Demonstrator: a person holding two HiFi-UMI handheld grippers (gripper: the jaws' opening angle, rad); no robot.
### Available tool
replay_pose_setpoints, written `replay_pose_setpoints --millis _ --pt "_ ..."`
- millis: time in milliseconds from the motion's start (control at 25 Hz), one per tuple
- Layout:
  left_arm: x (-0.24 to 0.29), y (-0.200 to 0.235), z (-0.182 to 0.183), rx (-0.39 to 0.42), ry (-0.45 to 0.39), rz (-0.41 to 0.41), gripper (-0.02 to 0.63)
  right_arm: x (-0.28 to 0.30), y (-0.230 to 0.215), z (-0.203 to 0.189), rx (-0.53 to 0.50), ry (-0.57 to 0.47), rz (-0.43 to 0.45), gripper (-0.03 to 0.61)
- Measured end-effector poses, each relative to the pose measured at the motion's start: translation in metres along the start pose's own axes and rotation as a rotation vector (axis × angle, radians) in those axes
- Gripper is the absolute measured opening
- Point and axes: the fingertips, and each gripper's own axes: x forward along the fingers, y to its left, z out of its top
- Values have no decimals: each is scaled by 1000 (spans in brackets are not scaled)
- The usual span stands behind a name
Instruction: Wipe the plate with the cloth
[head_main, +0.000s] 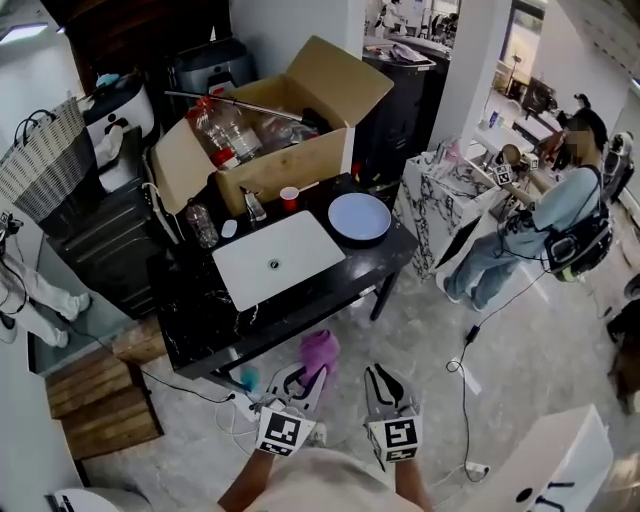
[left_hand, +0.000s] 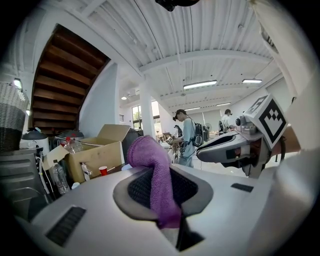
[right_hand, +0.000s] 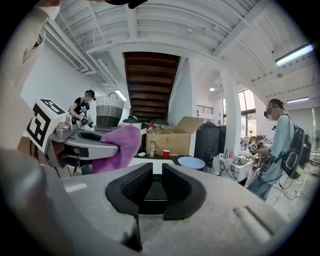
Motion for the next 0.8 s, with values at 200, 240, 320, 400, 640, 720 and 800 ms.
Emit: replay_pose_setpoints --millis 200,240,320,400,640,720,800 --pt "21 22 -3 -3 -7 -31 58 22 -8 -4 -21 32 -43 60" --pt "25 25 -2 -6 -9 -36 58 25 -10 -5 -26 39 -49 60" --pt "30 30 -2 -12 -15 -45 58 32 -12 -5 -27 41 -52 60" --pt "36 34 -3 -16 -15 -52 58 40 -12 -1 -13 35 -53 60" --pt "55 46 1 -9 -24 -71 58 54 -21 5 -15 46 -73 60" --pt "60 49 3 -7 -33 -75 58 59 -25 5 -9 39 -80 60" --pt "65 52 3 -6 -39 -76 58 66 -29 6 -17 25 -83 60"
